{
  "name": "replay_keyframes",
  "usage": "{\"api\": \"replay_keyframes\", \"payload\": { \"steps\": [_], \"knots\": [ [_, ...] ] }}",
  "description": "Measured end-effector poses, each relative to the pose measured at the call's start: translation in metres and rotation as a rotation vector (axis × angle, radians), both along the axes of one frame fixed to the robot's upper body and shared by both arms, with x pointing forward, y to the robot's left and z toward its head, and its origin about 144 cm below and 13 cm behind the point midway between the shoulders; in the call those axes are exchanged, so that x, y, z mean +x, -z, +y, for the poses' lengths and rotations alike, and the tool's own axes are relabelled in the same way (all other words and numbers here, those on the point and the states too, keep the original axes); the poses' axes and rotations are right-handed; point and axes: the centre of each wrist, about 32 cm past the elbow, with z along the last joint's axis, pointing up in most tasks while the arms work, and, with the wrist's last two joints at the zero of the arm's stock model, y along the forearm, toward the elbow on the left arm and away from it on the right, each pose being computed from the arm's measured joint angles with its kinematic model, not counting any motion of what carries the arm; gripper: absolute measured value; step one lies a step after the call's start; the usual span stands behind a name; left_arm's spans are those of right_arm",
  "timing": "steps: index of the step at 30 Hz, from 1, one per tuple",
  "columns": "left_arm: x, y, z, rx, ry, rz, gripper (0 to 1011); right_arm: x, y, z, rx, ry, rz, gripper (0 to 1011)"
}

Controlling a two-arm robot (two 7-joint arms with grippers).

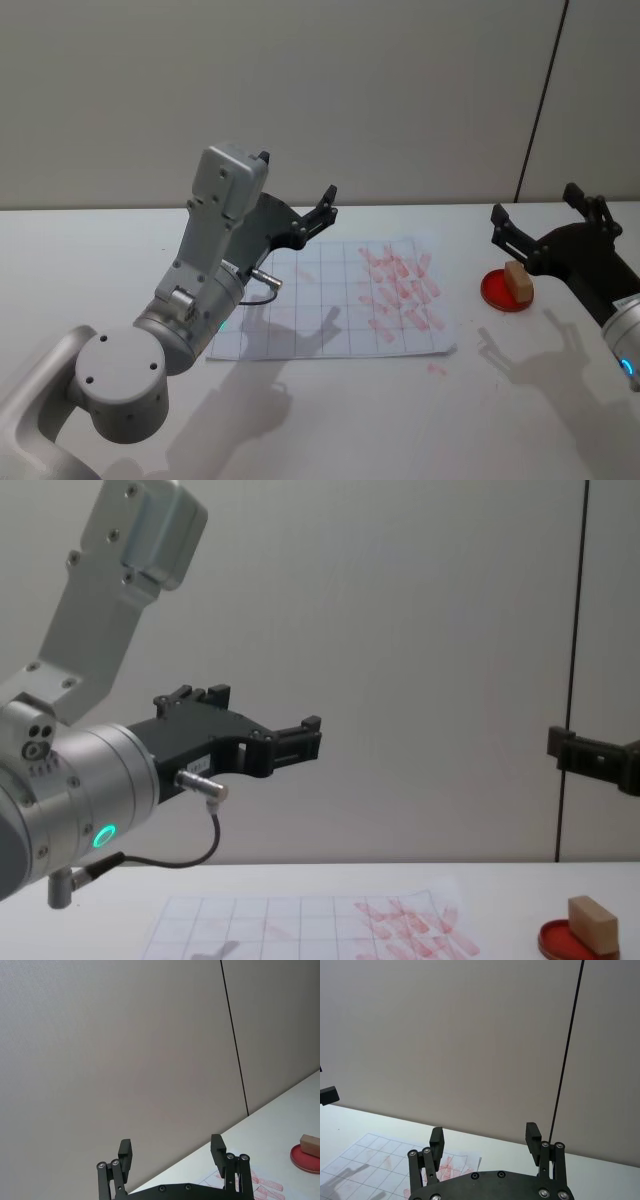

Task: Use the one hand to pick up the stamp and affix it onto the A4 paper.

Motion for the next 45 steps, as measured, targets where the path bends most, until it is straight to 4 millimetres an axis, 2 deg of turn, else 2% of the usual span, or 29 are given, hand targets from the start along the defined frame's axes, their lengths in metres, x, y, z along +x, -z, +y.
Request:
{"api": "replay_keyframes", "payload": {
  "steps": [31,45],
  "knots": [
    [0.0,0.0,0.0,0.0,0.0,0.0,1001,0.002,0.001,-0.001,0.002,0.004,0.005,1001],
    [0.0,0.0,0.0,0.0,0.0,0.0,1001,0.025,0.01,-0.014,0.003,0.05,0.12,1001]
  ]
}}
